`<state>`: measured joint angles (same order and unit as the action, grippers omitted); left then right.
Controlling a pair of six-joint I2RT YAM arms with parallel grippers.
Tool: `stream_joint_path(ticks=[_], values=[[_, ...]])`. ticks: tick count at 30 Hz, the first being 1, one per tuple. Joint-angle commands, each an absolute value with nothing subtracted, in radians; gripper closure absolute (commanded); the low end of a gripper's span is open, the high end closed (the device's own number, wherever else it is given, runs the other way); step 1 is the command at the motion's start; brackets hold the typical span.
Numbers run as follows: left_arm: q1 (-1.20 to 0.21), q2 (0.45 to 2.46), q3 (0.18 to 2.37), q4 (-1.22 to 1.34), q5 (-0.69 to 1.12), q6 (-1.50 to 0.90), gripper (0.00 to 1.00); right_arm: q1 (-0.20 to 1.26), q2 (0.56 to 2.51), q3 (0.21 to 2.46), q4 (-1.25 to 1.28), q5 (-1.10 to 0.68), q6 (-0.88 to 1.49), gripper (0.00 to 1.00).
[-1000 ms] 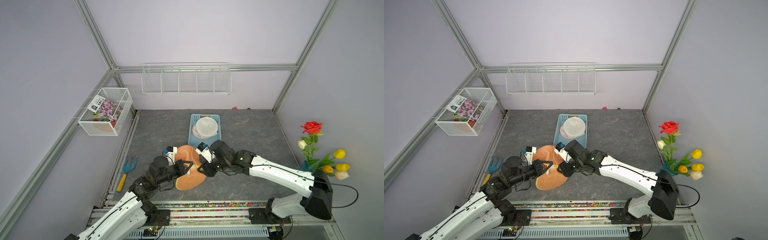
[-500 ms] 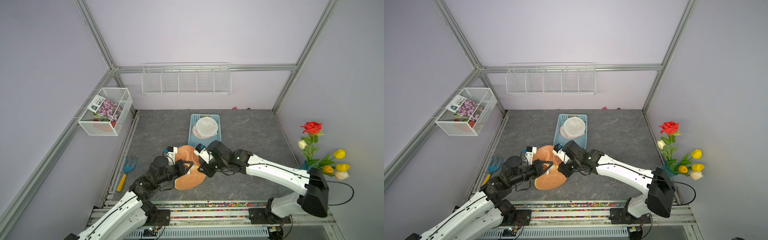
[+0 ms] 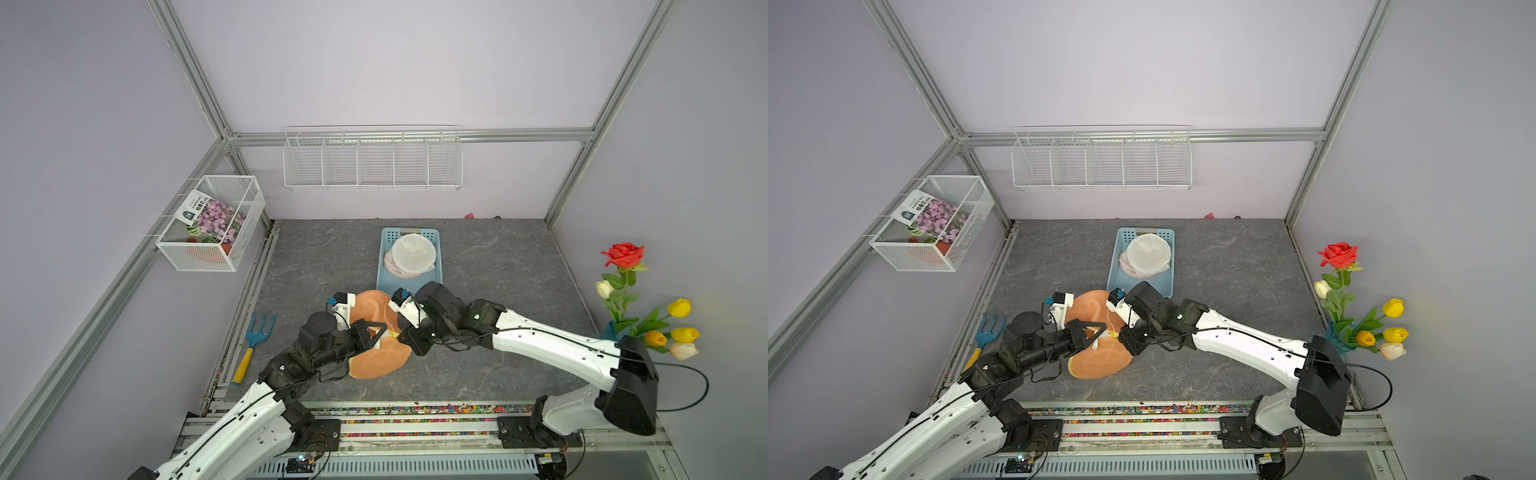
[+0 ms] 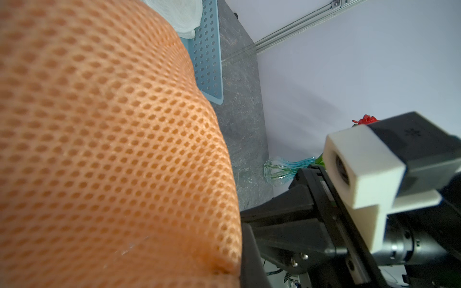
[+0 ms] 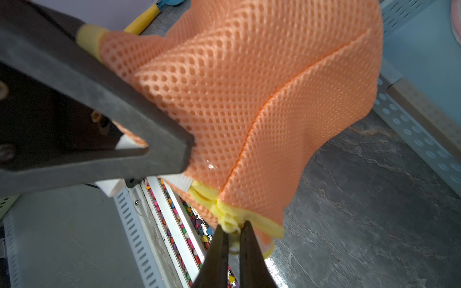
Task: Turn the laundry bag inside out
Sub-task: Zip the zipper on the laundry bag.
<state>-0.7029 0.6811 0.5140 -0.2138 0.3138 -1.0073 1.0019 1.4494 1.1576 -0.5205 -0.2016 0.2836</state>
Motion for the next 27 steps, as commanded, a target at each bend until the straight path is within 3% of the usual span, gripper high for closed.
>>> stream_joint_path(ticks=[1,20,27], values=[[-0.705,0.678,0.564,-0.213,0.304,-0.975,1.00,1.008,1.417,1.121,-0.530,-0.177,0.294,1.00],[-0.664,0.662,0.618,-0.330,0.280,-0.908,1.00,1.002,1.317,0.964,-0.524,-0.107,0.359,1.00],[-0.632,0.544,0.455,-0.120,0.323,-1.073,1.00,1.002,1.319,0.825,-0.403,-0.117,0.440,1.00]])
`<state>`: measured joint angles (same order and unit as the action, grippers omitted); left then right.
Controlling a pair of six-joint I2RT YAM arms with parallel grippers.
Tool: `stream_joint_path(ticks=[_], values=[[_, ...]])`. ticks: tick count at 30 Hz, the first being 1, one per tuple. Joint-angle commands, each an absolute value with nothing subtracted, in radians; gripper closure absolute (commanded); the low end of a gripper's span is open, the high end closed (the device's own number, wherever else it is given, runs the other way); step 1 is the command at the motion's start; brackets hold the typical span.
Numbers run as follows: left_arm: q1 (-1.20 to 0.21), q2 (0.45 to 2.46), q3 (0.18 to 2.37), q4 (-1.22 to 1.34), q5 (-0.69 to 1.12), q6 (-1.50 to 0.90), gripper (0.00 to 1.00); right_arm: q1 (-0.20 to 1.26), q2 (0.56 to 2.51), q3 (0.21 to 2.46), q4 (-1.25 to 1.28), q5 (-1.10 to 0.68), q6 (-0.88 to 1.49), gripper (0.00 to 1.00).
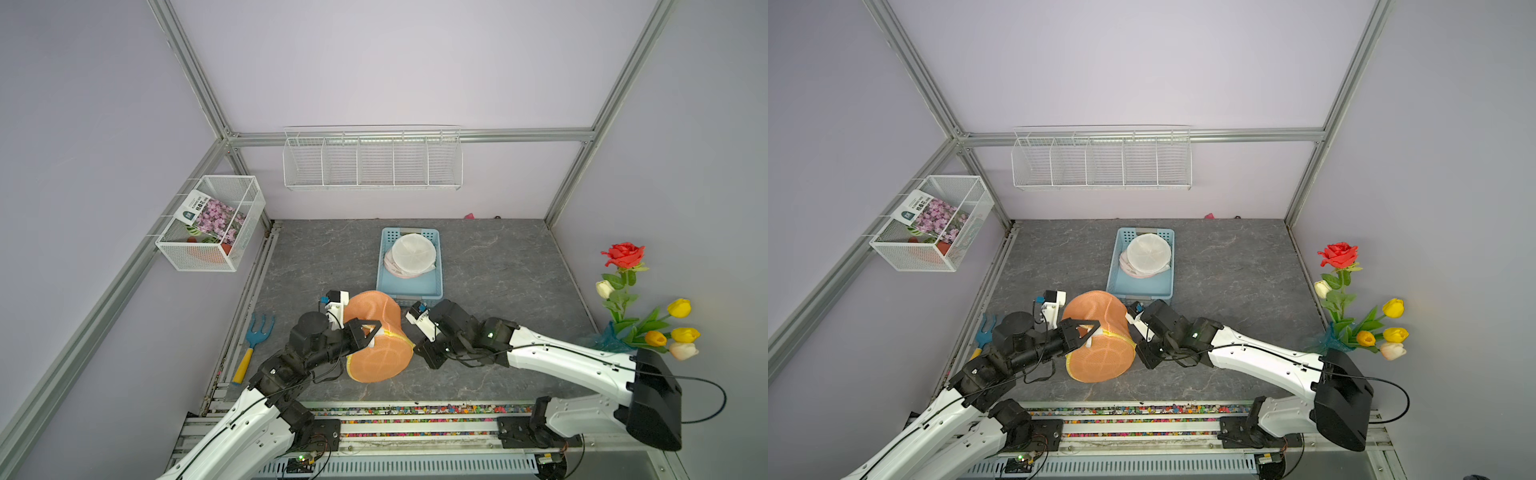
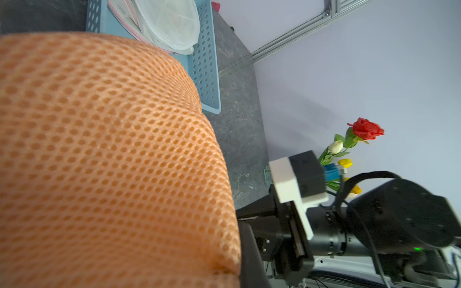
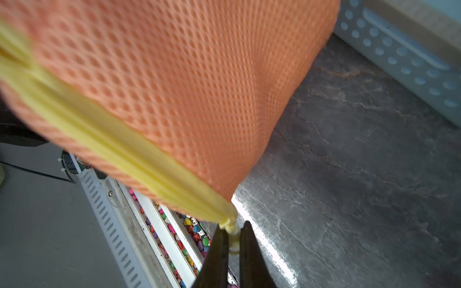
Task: Turn the laundry bag inside out
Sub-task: Zip the zipper on the laundry bag.
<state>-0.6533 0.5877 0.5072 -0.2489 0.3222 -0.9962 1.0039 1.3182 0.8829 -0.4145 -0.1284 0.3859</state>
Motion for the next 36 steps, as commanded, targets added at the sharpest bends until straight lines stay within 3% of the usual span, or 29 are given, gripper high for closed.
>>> stream_joint_path(ticks=[1,8,15,22,24,30,36], values=[[-0.626,0.529,0.432,-0.093,0.333,-1.083,1.00,1.003,1.319,0.810,-0.393,-0.117,0.448,1.00],[-0.612,0.422,0.218,0.171,0.352,-1.282,1.00,1.002,1.331,0.735,-0.300,-0.128,0.490,1.00],[-0.612,0.421,0.267,-0.161,0.396,-1.173,1.00,0.996,1.324,0.870,-0.375,-0.045,0.375,1.00],[-0.612,0.444,0.370,-0.437,0.449,-1.100,0.56,0.999,1.405,1.005,-0.427,0.006,0.252,1.00],[-0.612,0.461,0.413,-0.519,0.463,-1.033,0.49,0.999,1.419,1.027,-0.440,0.011,0.230,1.00],[-0.612,0.500,0.611,-0.710,0.425,-0.820,0.41,1.004,1.443,1.053,-0.453,0.000,0.179,1.00],[-0.614,0.661,0.717,-0.936,0.338,-0.710,0.44,1.006,1.468,1.079,-0.475,0.006,0.142,1.00]])
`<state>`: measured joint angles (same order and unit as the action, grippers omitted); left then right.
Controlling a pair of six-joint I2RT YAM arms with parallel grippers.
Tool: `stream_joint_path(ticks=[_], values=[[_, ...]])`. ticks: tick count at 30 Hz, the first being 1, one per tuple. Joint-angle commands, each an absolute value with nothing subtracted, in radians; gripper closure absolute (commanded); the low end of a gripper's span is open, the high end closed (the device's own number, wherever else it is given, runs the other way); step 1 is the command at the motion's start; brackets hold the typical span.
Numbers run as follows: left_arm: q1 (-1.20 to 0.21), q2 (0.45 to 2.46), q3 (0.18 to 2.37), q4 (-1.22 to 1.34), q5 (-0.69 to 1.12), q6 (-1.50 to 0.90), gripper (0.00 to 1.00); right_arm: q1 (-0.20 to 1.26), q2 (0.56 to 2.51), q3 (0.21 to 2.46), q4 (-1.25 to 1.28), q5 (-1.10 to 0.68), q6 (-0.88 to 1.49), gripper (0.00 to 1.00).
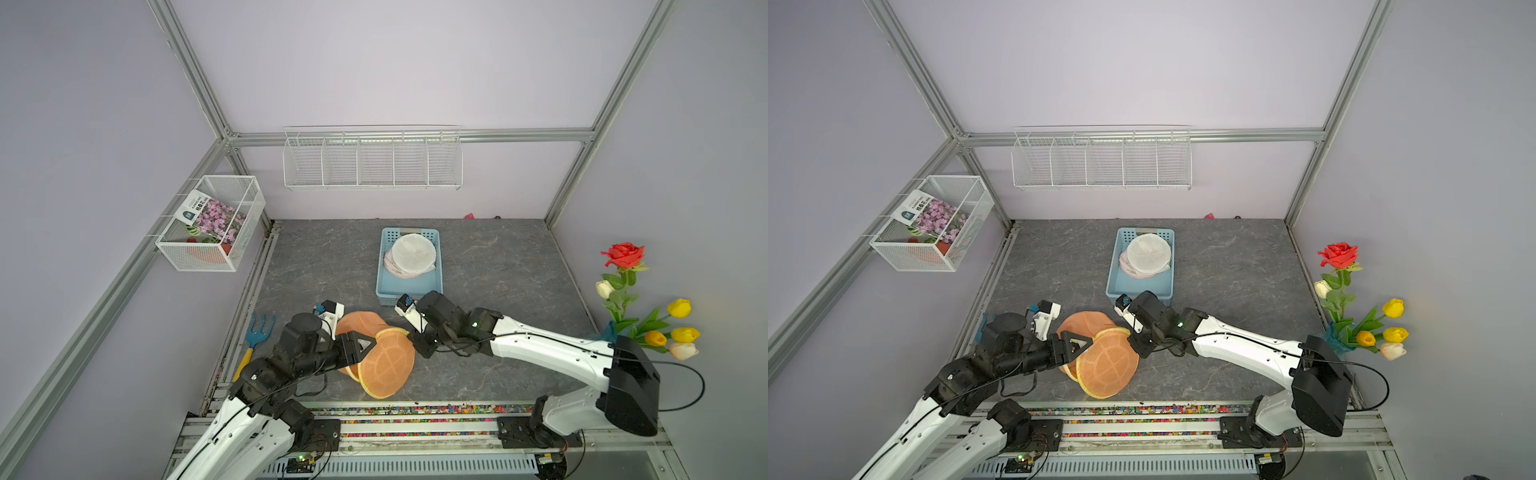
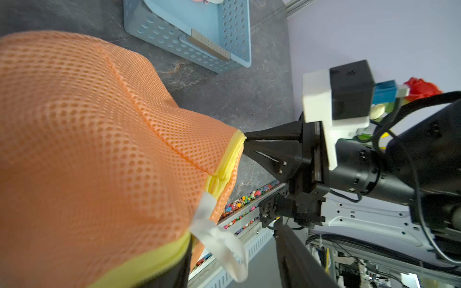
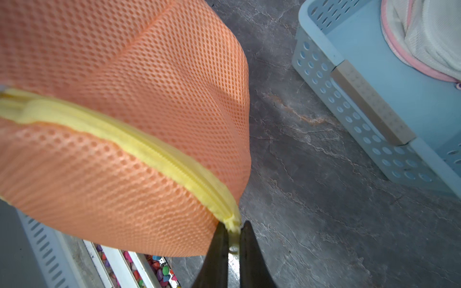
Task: Turn the laundry bag inside out
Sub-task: Zip the zipper on the laundry bag.
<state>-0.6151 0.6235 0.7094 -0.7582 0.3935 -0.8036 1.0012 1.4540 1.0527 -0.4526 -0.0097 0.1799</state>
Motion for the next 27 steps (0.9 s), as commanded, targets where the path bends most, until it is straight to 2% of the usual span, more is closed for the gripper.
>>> stream_joint_path(ticks=[1,6,10,14,22,27], values=[[-0.615,0.657,0.707,-0.949,0.333,-0.718,0.45,1.005,1.468,1.081,-0.478,0.013,0.138,1.00],[-0.614,0.551,0.669,-0.952,0.365,-0.793,0.45,1.006,1.465,1.097,-0.492,0.034,0.109,1.00],[-0.614,0.526,0.708,-0.928,0.363,-0.753,0.44,1.005,1.465,1.098,-0.485,-0.006,0.075,1.00],[-0.615,0.613,0.774,-0.861,0.329,-0.670,0.43,1.006,1.460,1.098,-0.480,-0.031,0.029,1.00],[-0.615,0.933,0.881,-0.712,0.298,-0.460,0.39,1.005,1.457,1.106,-0.463,-0.046,-0.002,1.00],[-0.617,0.914,0.881,-0.663,0.297,-0.312,0.38,1.001,1.445,1.099,-0.454,-0.039,-0.006,1.00]])
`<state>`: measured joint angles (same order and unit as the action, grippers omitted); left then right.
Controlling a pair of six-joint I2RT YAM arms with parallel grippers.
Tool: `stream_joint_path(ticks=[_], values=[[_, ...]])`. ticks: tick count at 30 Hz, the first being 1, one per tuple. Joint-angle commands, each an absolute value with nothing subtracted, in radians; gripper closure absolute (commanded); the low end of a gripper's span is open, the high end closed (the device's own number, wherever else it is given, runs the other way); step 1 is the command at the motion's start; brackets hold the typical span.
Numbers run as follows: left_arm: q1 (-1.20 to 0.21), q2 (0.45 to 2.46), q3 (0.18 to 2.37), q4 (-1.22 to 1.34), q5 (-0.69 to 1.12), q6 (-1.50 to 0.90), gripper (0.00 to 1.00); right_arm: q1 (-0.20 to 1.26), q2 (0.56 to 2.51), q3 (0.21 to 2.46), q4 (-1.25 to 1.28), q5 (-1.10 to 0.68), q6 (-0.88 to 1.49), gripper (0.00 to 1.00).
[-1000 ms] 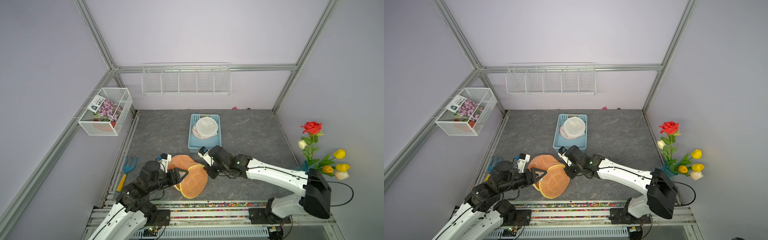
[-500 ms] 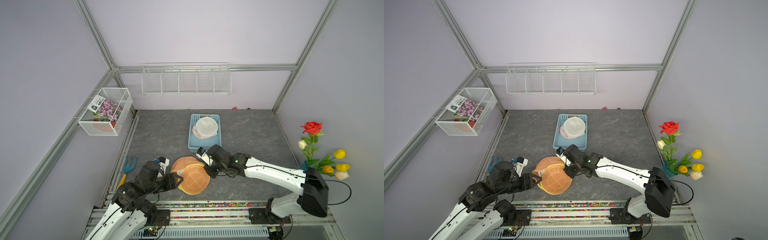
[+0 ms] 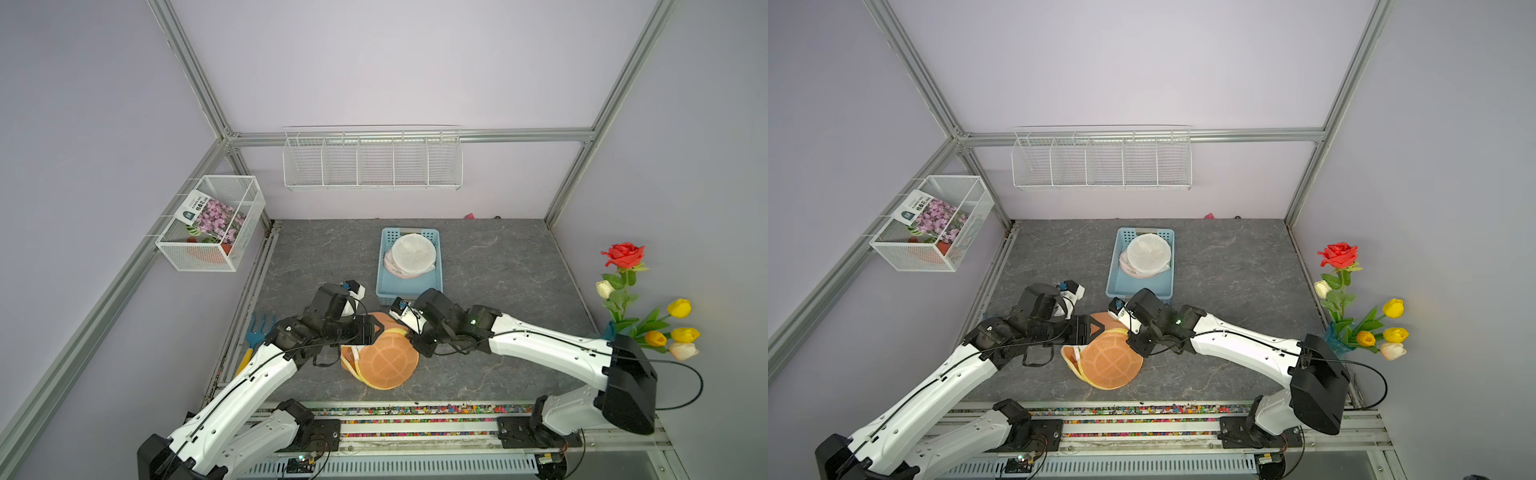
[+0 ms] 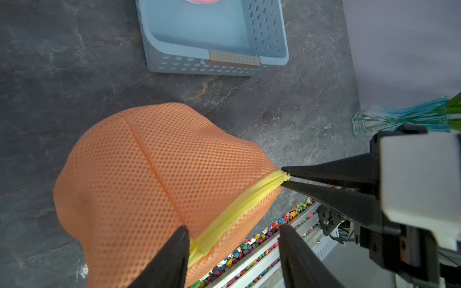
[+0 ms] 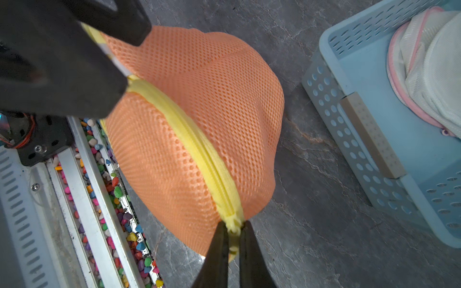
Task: Turn the laundry bag inside out
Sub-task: Zip the zipper on the laundry bag.
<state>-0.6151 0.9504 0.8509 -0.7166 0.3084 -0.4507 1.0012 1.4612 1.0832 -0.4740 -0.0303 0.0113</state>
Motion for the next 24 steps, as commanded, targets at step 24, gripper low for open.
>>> stream_joint_path(ticks=[24], values=[[-0.655,0.993,0.782,-0.521,0.342,0.146,0.40,0.969,1.428,1.071,-0.403,-0.098,-0.016,1.00]])
